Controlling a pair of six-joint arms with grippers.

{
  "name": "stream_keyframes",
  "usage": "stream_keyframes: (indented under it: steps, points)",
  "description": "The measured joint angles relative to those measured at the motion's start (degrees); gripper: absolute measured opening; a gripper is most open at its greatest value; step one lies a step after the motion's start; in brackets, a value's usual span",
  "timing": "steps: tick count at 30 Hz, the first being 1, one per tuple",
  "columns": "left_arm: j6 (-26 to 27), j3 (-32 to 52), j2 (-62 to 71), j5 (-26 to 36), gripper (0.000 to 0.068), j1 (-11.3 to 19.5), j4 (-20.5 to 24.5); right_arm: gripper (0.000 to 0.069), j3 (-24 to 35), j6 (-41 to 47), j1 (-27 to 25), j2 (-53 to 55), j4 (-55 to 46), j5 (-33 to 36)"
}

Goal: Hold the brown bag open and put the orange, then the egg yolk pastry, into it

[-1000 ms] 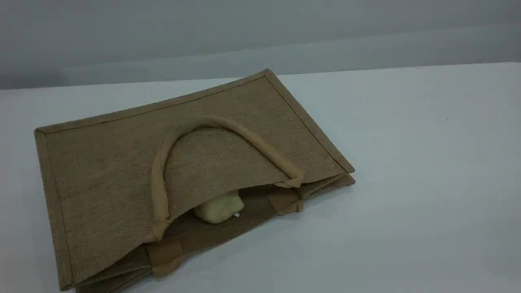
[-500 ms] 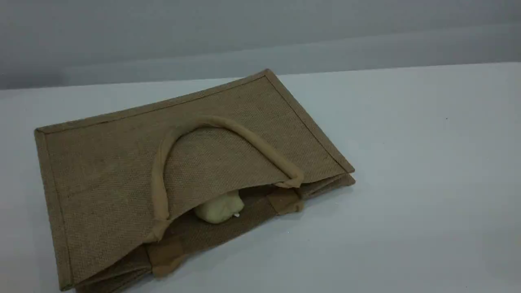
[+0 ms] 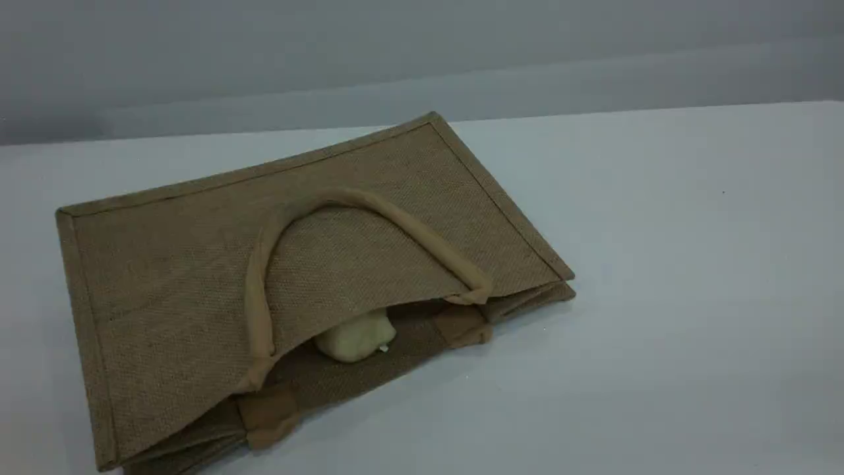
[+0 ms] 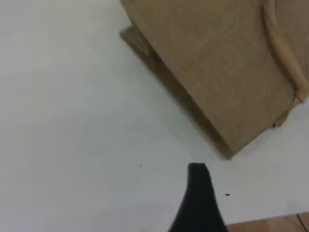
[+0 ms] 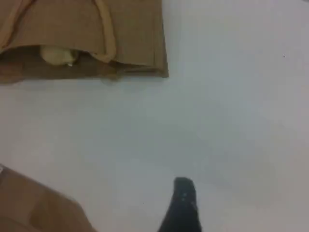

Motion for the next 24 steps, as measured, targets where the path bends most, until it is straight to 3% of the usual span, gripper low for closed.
stream_keyframes:
  steps: [15, 24]
  points:
    - [0.05, 0.0, 0.0, -0.28, 0.0493, 0.13, 0.0, 0.0533, 0.0, 0.0, -0.05, -0.17, 0.69, 0.08]
    - [0.05, 0.0, -4.84, -0.28, 0.0493, 5.86, 0.0, 0.0533, 0.0, -0.06, -0.05, -4.09, 0.63, 0.12]
